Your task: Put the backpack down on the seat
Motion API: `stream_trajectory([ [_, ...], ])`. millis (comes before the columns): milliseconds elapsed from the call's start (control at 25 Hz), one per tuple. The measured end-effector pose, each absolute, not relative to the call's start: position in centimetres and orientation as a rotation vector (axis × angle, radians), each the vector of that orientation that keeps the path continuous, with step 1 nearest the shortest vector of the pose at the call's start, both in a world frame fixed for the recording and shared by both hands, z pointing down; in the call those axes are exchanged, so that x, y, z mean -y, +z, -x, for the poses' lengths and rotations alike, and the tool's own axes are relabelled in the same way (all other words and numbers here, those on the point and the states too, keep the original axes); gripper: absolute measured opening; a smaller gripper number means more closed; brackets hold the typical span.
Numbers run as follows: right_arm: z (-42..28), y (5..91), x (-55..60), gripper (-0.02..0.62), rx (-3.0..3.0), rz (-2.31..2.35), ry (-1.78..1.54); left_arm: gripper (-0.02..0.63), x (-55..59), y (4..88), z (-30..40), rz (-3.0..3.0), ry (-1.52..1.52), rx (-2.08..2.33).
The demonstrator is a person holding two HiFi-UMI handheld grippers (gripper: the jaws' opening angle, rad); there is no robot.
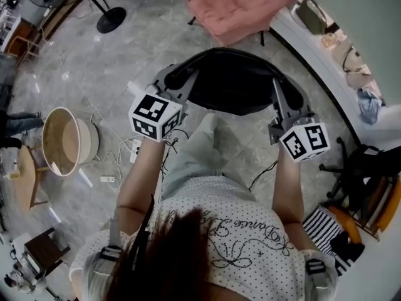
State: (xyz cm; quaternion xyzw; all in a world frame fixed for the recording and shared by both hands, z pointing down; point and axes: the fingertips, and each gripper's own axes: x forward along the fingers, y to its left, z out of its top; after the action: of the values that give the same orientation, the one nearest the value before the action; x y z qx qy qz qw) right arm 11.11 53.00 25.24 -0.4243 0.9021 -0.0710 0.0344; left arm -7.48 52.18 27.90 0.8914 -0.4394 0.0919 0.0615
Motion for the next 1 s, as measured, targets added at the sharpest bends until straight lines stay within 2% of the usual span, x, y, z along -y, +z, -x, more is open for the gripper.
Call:
stream_trajectory([
  [1000, -5.6, 24.3, -29.8, 0.067, -2.668, 1.447, -0.221, 0.009, -26.7, 26.8, 12.8, -2.794, 0.26, 1.181],
])
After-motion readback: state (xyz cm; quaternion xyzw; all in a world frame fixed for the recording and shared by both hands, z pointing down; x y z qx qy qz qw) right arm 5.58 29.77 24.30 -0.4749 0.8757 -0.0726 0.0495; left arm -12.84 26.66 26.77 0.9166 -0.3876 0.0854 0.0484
